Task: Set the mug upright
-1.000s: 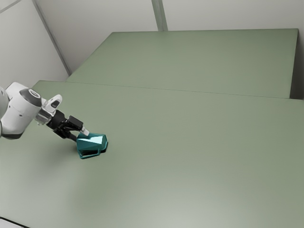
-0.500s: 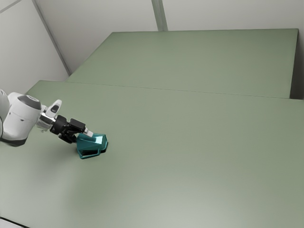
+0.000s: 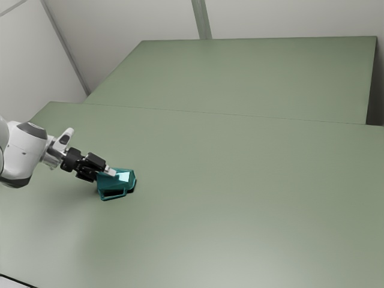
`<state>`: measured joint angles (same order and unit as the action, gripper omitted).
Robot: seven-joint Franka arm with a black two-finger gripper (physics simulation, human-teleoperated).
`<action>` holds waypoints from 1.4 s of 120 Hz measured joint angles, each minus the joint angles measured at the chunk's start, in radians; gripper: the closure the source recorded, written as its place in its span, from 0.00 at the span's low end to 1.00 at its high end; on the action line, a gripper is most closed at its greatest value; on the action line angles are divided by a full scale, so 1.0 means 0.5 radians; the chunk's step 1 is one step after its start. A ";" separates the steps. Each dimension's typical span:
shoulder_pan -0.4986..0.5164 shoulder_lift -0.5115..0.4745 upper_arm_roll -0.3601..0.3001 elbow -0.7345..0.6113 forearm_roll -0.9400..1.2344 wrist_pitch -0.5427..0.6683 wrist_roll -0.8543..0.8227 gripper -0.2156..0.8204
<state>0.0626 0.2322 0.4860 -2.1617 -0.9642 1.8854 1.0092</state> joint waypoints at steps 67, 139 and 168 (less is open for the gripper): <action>-0.034 -0.003 -0.002 -0.002 -0.064 0.016 0.079 0.85; -0.226 -0.304 -0.128 0.076 0.170 0.135 0.017 0.96; -0.346 -0.377 -0.416 0.169 0.962 0.367 -0.249 0.96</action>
<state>-0.1103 0.0437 0.2782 -2.0771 -0.4834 2.0689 0.8847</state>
